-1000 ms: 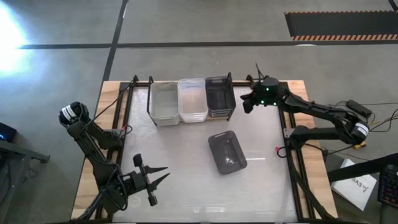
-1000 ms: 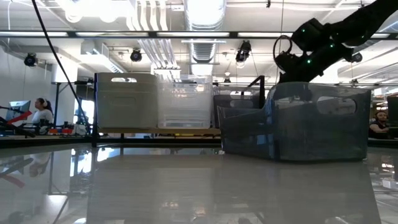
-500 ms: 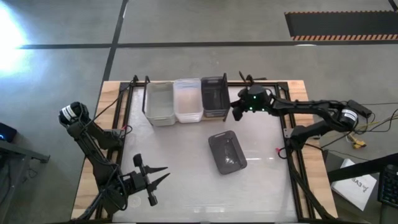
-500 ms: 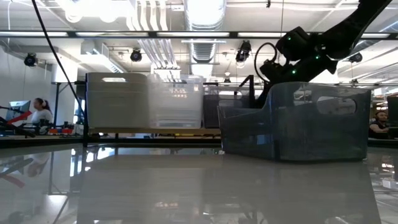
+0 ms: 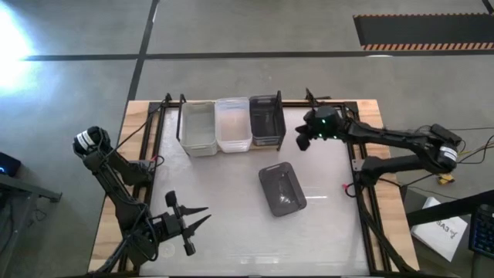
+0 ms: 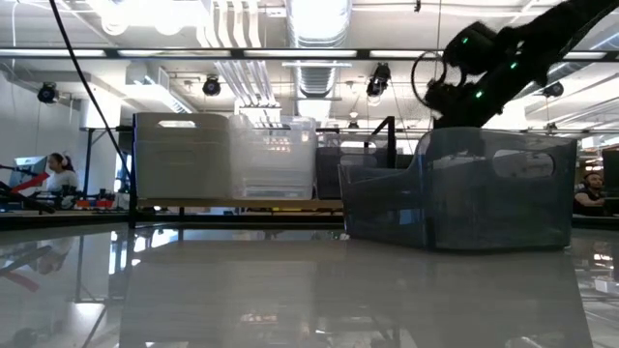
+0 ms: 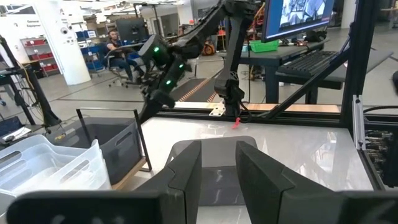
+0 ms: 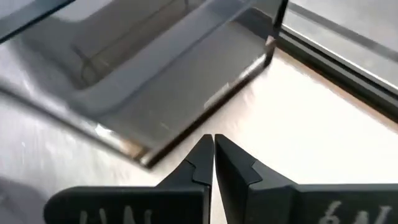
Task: Stack baskets on shelf by color
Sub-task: Stack the black bin on top of the other black bin on the shelf
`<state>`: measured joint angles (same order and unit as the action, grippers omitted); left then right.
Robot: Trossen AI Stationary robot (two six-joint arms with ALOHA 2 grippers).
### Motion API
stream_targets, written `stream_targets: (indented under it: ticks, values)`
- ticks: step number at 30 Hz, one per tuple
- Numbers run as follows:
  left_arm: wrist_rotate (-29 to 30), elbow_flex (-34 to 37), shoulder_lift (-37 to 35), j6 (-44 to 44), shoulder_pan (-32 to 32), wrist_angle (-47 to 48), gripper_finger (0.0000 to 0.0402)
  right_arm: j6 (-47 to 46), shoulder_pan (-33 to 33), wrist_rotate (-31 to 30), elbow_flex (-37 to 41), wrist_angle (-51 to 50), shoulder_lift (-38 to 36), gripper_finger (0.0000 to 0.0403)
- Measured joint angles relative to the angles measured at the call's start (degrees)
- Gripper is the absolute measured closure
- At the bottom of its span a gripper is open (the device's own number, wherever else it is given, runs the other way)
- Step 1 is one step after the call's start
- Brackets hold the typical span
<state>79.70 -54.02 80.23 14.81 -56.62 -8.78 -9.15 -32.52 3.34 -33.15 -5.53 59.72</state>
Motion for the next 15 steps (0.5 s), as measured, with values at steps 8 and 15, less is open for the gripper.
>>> stream_targets:
  ticks: [8, 15]
  values:
    - [0.0, 0.0, 0.0, 0.0, 0.0, 0.0, 0.0318, 2.5, 22.8, -11.1, 0.0, -15.1, -13.5, 0.0394]
    - [0.0, 0.0, 0.0, -0.2, 0.0, 0.0, 0.0318, 2.3, 51.8, -12.4, 0.0, -12.9, -12.3, 0.0394]
